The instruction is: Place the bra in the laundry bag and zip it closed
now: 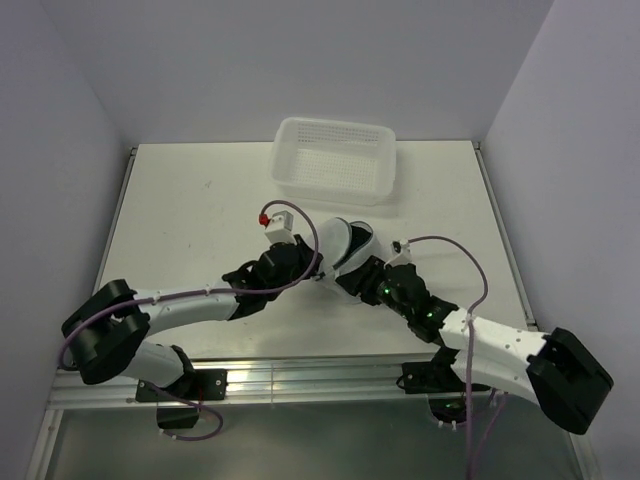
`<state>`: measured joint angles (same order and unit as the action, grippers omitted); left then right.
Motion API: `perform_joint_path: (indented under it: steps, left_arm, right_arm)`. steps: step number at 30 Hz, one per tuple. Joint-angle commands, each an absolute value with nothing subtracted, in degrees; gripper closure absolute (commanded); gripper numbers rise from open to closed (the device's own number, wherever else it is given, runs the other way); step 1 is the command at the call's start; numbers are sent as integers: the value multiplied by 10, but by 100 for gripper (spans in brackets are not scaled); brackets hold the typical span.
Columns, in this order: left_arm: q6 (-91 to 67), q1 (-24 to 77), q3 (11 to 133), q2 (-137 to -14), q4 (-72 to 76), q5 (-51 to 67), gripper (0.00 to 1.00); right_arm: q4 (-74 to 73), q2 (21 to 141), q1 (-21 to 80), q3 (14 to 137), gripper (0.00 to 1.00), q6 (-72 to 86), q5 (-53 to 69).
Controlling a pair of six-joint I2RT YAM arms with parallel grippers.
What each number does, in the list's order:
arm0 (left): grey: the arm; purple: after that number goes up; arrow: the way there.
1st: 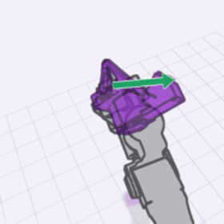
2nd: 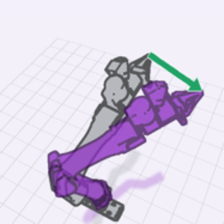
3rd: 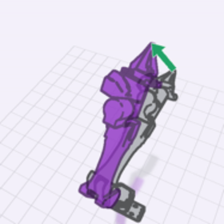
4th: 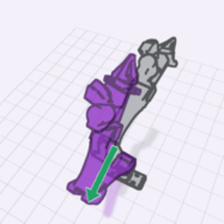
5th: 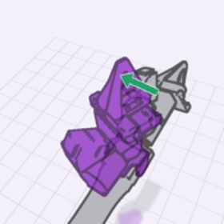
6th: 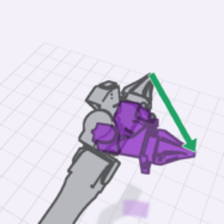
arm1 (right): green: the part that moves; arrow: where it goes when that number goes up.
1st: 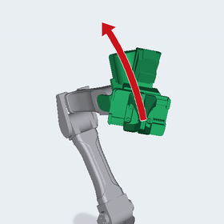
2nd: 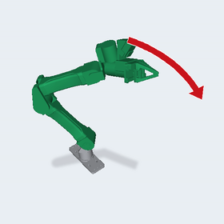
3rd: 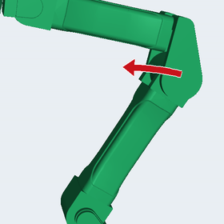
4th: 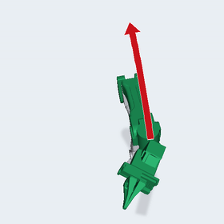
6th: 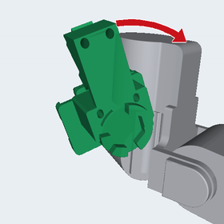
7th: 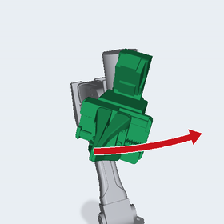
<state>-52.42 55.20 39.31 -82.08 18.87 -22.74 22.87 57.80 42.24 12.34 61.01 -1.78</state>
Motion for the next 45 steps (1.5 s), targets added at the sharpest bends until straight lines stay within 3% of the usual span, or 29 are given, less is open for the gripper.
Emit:
perform_joint_path:
  steps: [1,2,3,8,13,16,19,28,34,42,45]
  left_arm:
    - [-488,549,417,-754,151,-218,76]
    - [-478,548,421,-745,122,-214,74]
    - [-477,548,426,-737,109,-208,73]
    - [-504,548,386,-664,67,-179,74]
    - [-566,548,301,-594,84,-144,77]
    - [-609,546,256,-581,132,-126,65]
    - [-627,546,239,-598,186,-118,60]
    - [-657,543,202,-670,329,-128,50]
    - [-657,543,184,-707,372,-117,52]
    - [-654,547,167,-743,384,-113,59]
    - [-655,548,178,-774,395,-110,60]
  right_arm:
    - [113,502,425,163,40,544,-86]
    - [91,488,425,172,33,519,-97]
    - [69,476,426,188,31,510,-116]
    - [-20,434,445,240,30,466,-140]
    - [-62,492,496,313,30,421,-217]
    - [-82,553,510,378,29,382,-251]
    - [-103,623,509,438,16,353,-286]
    - [-160,782,510,557,11,357,-313]
    - [-148,852,492,601,21,352,-316]
    - [-109,896,440,611,25,347,-282]
    - [-84,904,433,603,34,355,-244]
